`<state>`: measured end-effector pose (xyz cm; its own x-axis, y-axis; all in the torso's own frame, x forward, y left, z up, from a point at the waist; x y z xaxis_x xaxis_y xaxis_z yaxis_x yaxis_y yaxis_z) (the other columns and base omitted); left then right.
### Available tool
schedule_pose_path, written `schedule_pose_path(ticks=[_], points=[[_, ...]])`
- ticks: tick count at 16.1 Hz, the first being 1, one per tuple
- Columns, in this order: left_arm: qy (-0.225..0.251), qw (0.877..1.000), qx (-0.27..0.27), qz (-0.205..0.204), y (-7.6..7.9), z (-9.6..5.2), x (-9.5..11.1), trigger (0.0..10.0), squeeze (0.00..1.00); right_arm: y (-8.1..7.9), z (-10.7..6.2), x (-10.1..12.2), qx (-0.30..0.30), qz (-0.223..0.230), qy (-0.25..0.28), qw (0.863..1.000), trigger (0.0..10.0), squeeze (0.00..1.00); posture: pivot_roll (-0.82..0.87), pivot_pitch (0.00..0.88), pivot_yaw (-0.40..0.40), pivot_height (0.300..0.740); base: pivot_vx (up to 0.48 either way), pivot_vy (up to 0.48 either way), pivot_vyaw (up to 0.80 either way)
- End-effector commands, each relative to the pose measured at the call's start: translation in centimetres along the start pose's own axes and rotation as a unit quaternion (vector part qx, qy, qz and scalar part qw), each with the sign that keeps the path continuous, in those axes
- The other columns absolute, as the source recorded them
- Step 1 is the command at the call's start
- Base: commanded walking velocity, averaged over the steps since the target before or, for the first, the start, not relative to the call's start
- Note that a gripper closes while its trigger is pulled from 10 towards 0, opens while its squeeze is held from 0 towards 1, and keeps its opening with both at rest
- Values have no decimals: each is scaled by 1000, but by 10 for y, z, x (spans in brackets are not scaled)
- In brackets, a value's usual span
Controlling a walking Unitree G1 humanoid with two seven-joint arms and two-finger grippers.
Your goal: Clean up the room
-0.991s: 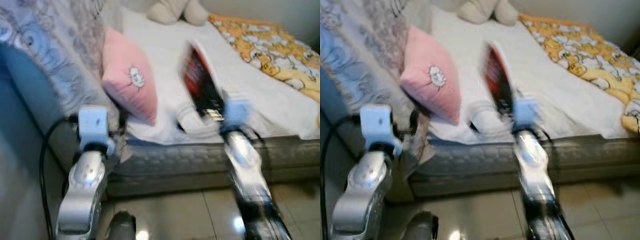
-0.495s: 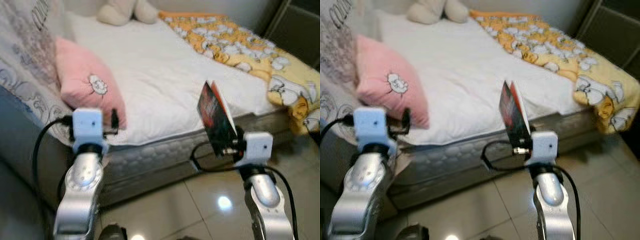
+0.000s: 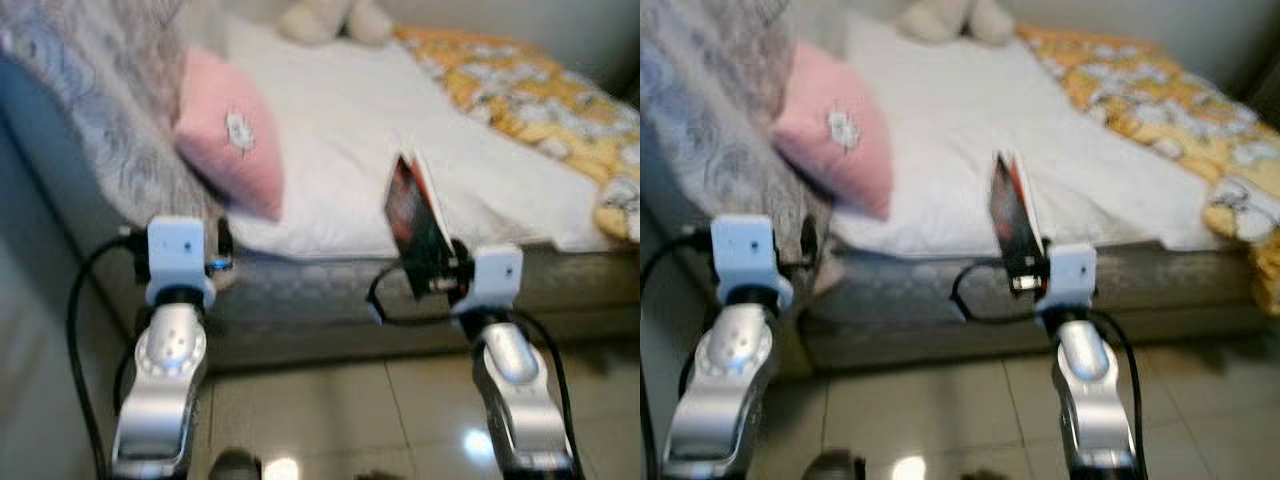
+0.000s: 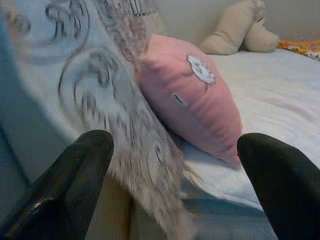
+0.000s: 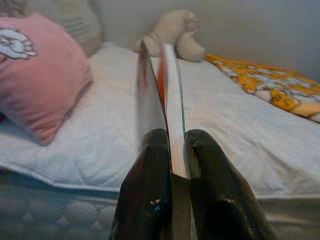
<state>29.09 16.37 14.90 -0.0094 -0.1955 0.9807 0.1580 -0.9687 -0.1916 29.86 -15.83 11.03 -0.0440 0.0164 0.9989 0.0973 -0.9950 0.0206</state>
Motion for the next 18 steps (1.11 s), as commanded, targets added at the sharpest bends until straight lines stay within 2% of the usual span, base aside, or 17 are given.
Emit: schedule_pose_path(ticks=[1, 3, 5, 7, 10, 18], points=[[7, 1000, -18, -4, 11, 1, 4, 10000, 0, 9, 2, 8, -16, -6, 17, 1000, 0, 0, 99, 0, -95, 711, 259, -401, 763], [7, 1000, -20, -7, 13, 1, 4, 10000, 0, 9, 3, 2, -17, -7, 5, 1000, 0, 0, 99, 0, -94, 711, 343, -332, 744], [0, 1000, -14, -9, 11, 5, 0, 10000, 0, 10, 7, 2, -22, -6, 3, 1000, 0, 0, 96, 0, -90, 711, 0, 0, 0], [15, 999, -29, -8, 13, 8, 6, 10000, 0, 9, 9, 4, -21, -9, 9, 1000, 0, 0, 93, 0, -87, 711, 0, 0, 0], [30, 998, -59, -19, 17, 10, 11, 10000, 0, 5, 9, 4, -17, -8, 12, 1000, 0, 0, 89, 0, -80, 711, 465, 0, 0], [41, 997, -58, -24, 17, 9, 14, 10000, 0, 3, 17, 4, -13, 1, 16, 1000, 0, 0, 93, 0, -77, 711, 480, 0, 0]])
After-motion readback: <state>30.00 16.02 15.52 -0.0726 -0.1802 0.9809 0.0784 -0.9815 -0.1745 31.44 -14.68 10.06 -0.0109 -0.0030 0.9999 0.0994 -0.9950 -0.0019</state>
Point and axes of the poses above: a point about 5 cm out from each wrist's last joint towards the gripper, its own z axis pointing out of the wrist towards the gripper, its own x axis along the axis of the wrist's last joint, y = z × x, the point moved 3 cm from there along z, pointing out of the wrist towards the gripper, and after that the axes turned 2 degrees about z, right-handed, at the moved point
